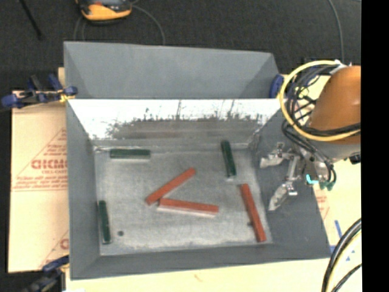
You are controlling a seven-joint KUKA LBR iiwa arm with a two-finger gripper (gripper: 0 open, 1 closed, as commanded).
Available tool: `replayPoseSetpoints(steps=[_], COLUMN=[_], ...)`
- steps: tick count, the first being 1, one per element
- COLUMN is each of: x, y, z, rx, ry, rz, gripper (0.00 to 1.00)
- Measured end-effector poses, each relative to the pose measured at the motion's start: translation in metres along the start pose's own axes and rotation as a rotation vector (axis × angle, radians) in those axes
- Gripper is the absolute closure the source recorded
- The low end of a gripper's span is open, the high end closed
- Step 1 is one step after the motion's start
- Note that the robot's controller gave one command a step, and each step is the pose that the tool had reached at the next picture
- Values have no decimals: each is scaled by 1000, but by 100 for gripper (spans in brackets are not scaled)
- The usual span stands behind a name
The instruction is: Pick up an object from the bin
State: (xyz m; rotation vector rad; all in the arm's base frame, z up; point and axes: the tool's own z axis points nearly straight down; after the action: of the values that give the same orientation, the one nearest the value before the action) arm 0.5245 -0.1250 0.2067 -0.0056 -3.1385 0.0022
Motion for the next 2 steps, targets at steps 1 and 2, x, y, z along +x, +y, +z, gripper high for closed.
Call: replayPoseSetpoints(steps=[1,2], x=[-2,-2], y=[0,1], z=[-4,-3], rx=[1,1], ry=[-7,-7], rz=[-2,-4], gripper=[0,0])
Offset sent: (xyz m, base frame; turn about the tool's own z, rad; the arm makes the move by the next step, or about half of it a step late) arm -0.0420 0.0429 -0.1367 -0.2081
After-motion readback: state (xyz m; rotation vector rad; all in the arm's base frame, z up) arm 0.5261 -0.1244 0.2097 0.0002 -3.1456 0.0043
